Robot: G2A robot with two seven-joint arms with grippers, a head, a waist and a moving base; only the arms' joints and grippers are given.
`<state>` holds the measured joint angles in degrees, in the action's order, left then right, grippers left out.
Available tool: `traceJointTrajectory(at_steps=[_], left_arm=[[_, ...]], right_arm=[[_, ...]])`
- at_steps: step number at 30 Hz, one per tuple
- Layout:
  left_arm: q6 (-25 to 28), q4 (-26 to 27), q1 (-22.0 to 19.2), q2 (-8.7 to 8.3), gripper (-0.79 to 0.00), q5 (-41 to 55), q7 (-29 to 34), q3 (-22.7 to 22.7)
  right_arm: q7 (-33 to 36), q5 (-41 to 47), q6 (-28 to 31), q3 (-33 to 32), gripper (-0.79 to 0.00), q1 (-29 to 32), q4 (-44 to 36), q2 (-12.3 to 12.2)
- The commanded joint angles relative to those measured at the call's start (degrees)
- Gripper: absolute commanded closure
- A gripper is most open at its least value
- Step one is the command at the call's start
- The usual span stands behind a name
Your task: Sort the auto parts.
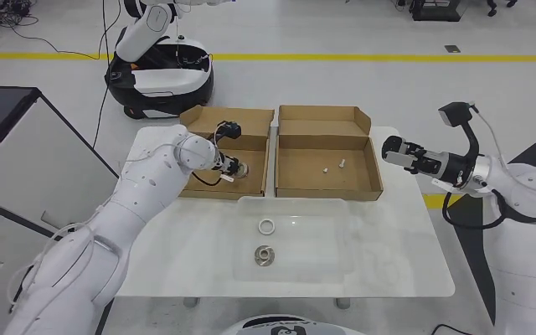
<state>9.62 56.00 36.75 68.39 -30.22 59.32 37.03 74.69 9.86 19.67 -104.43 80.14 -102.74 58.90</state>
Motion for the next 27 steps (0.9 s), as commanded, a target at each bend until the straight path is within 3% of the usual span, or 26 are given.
traceJointTrajectory(at_steps=[1,15,22,26,27], left_arm=[[-0.12,-0.89,-0.07,0.3,0.0,-0.14,-0.3,-0.26],[1.4,-4.59,-1.4,2.43,0.0,-1.62,-0.75,-2.04],[1.74,-5.71,-1.8,3.03,-0.068,-2.26,-0.55,-2.12],[1.91,-6.09,-1.89,3.18,-0.345,-2.41,-0.66,-1.77],[1.88,-6.12,-1.89,3.2,-0.462,-2.4,-0.54,-1.68]], right_arm=[[0.0,0.01,0.0,0.0,-0.785,0.0,0.0,0.0],[0.0,0.01,0.0,0.0,-0.785,0.0,0.0,0.0],[0.0,0.01,0.0,0.0,-0.785,0.0,0.0,0.0],[0.0,0.01,0.0,0.0,-0.785,0.0,0.0,0.0],[0.0,0.01,0.0,0.0,-0.785,0.0,0.0,0.0]])
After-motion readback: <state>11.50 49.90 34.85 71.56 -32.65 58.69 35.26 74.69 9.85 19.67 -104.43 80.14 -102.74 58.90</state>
